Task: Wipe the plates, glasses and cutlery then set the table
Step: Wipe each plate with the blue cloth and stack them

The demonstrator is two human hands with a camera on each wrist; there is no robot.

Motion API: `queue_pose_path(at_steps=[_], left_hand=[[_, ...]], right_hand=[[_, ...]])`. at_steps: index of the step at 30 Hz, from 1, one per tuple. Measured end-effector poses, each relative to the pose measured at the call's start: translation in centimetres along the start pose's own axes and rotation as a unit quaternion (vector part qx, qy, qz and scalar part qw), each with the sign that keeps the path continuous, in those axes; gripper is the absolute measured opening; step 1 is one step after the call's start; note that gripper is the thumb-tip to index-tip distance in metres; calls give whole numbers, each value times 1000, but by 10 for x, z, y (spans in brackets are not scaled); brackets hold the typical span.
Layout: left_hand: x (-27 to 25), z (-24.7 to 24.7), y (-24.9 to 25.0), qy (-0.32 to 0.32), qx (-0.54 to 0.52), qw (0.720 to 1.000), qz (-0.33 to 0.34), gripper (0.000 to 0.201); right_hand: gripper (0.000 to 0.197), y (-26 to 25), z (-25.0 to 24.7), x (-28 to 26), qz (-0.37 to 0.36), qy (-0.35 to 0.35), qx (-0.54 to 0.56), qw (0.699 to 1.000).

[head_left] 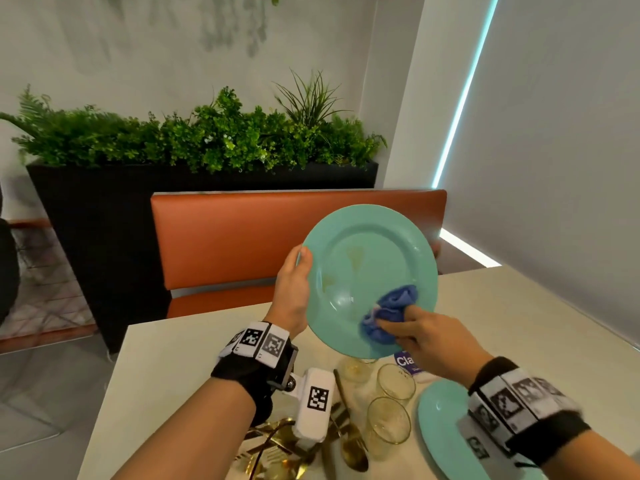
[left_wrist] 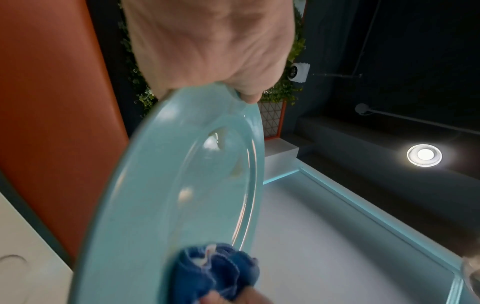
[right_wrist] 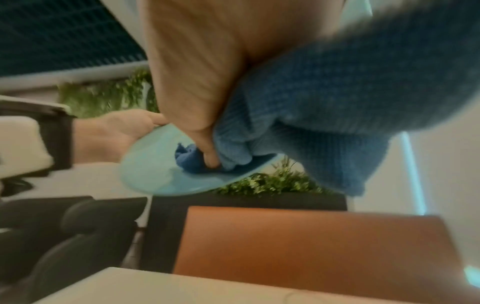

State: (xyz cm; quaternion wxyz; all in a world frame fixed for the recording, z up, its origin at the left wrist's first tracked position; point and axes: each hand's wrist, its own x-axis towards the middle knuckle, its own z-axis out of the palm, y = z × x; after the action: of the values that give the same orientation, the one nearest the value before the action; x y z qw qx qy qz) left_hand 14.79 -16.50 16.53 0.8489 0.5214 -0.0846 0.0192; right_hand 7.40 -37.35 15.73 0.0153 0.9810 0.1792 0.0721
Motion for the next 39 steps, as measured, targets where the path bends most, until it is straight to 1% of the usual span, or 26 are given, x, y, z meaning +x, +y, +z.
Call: queue_pose_path(at_steps=[1, 2, 4, 5, 6, 7, 10, 11, 13, 14, 15, 17, 18, 20, 22, 24, 25, 27, 28, 29, 30, 32, 34, 35, 37, 39], left_hand=[[0, -6, 2, -1, 2, 1000, 0, 26], [0, -11, 4, -7, 3, 1000, -4, 26], [0, -15, 5, -19, 2, 1000, -16, 26], [0, -14, 6, -25, 3, 999, -20, 26], [1, -13, 7, -31, 3, 999, -22, 26], [2, -13, 9, -36, 0, 999, -22, 26], [3, -26, 15, -32, -16, 999, -23, 27], [3, -35, 17, -25, -18, 999, -27, 27], [5, -51, 22, -12, -13, 999, -31, 27], [5, -58, 22, -9, -8, 999, -31, 27], [6, -61, 22, -11, -6, 999, -34, 27], [4, -62, 23, -29, -2, 999, -42, 27], [3, -60, 23, -39, 5, 998, -43, 27], [1, -58, 24, -62, 11, 997, -41, 26], [-1, -62, 25, -72, 13, 997, -40, 26], [-2, -74, 27, -56, 9, 998, -39, 26], [-2, -81, 27, -48, 7, 998, -38, 26], [-4, -94, 28, -35, 7, 999, -39, 25], [-5, -99, 28, -30, 6, 999, -39, 25], [-7, -102, 29, -31, 1, 999, -40, 25], [-9, -104, 30, -33, -2, 999, -43, 25], [-14, -100, 30, -53, -3, 997, -52, 26], [-20, -91, 29, -70, 7, 996, -61, 27], [-23, -87, 28, -76, 9, 995, -66, 27], [-26, -83, 27, -79, -2, 994, -78, 29], [-26, -89, 27, -68, -35, 993, -88, 28]], right_hand=[[39, 9, -4, 3, 30, -20, -33, 999], [38, 14, -11, 9, 70, 7, -47, 996], [35, 12, -23, 23, 168, 173, -6, 970], [36, 2, -25, 30, 195, 228, 30, 953], [38, -12, -25, 38, 191, 246, 57, 949], [40, -29, -20, 44, 164, 226, 74, 957], [41, -64, 2, 36, 3, 109, 58, 992], [41, -65, 2, 29, -8, 50, 38, 998], [39, -53, -6, 27, 34, -24, -17, 999], [38, -45, -11, 31, 73, -20, -38, 996], [38, -40, -20, 38, 117, 19, -44, 992], [38, -45, -30, 54, 188, 151, -11, 970], [38, -54, -31, 64, 196, 189, 19, 962], [39, -86, -24, 80, 158, 187, 49, 968], [39, -119, -11, 80, 71, 155, 45, 984], [41, -138, 7, 64, -17, 86, 9, 996], [43, -139, 9, 55, -25, 16, -2, 1000], [45, -120, 8, 39, 4, -97, -35, 995], [43, -107, 4, 35, 29, -113, -55, 992], [41, -96, -3, 35, 63, -95, -67, 991], [39, -89, -11, 38, 108, -40, -68, 991], [37, -89, -19, 48, 187, 121, -19, 975], [41, -110, -19, 65, 222, 187, 38, 956], [43, -127, -16, 71, 213, 187, 66, 957], [44, -160, -3, 72, 151, 164, 104, 969], [49, -181, 10, 58, 84, 83, 98, 988]])
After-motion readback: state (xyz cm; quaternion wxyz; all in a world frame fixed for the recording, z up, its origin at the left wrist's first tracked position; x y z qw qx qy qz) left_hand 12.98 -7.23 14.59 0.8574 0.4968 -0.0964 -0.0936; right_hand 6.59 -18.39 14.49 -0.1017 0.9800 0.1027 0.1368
